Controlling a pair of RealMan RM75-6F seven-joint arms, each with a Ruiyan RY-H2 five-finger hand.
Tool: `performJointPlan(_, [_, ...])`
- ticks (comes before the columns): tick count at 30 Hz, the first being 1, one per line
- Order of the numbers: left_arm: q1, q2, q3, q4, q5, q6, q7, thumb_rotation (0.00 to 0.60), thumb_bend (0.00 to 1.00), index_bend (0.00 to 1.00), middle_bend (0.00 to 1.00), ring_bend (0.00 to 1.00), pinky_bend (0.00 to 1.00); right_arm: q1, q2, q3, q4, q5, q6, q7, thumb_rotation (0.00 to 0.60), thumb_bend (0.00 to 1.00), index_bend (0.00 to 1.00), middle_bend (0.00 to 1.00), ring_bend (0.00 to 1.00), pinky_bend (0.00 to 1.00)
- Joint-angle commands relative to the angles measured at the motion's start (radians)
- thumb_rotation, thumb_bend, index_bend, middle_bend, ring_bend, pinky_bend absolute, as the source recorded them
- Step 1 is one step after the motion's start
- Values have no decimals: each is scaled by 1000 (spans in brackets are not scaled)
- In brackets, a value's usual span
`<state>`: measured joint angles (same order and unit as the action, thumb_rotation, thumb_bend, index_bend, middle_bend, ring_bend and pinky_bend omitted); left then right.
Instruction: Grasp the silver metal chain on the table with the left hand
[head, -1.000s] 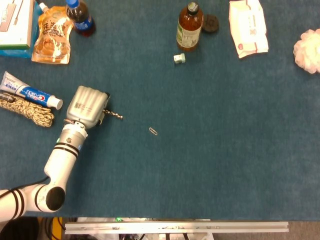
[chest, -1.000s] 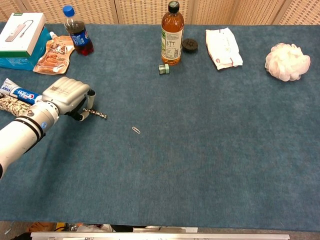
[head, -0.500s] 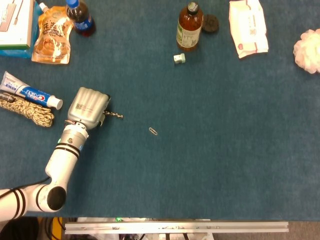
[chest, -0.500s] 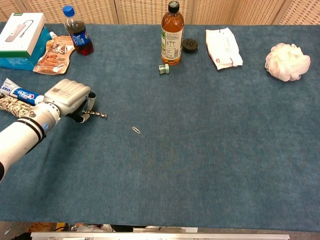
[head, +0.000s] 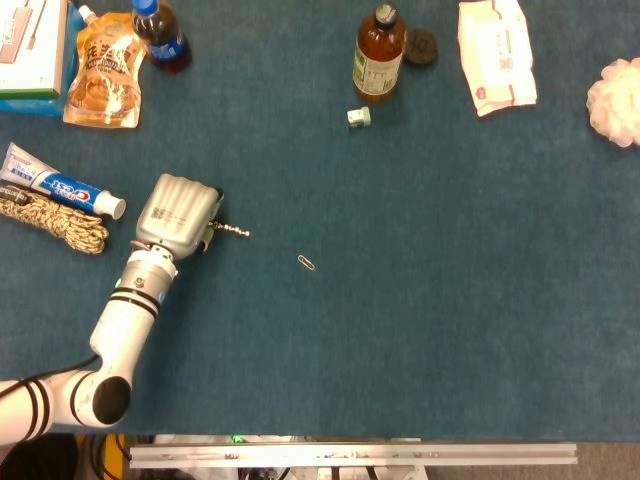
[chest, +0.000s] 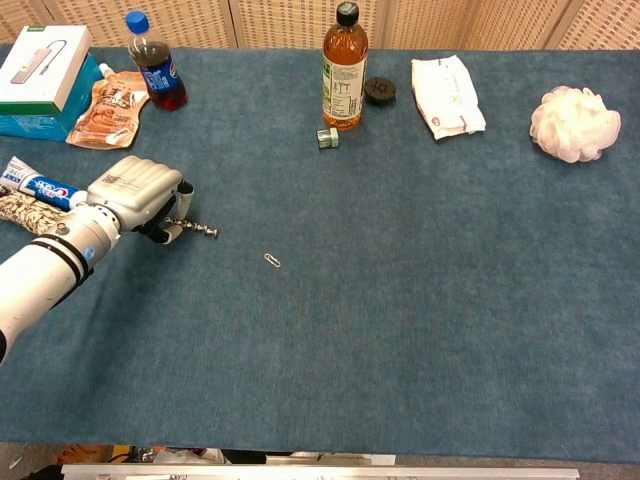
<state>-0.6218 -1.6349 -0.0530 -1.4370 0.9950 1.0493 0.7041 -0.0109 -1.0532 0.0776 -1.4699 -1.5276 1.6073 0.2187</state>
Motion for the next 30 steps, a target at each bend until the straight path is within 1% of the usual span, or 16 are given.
performJointPlan(1, [5,18,1,-27,22,20,-8,600,376,596,771,744,655,1,-1,1,1,-1,0,1,600,259,532,521,552,562])
performJointPlan(9, [22,95,10,-156,100,70,-36,600,377,600,781,745,656,6,-8,3,9,-5,-2,5,600,259,532,521,554,562])
performJointPlan(17, [34,136,34,-262,190,106,-43,600,377,605,781,745,656,9,-14,5,18,-8,-3,13,600,259,532,521,556,562])
performJointPlan(24, [35,120,47,-302,222,107,-22,600,377,605,781,745,656,10,-18,4,23,-7,-4,18,600,259,532,521,558,562])
performJointPlan(30, [20,78,50,-295,206,73,13,600,377,603,781,745,656,12,-20,3,27,-8,-9,21,600,258,532,521,558,562])
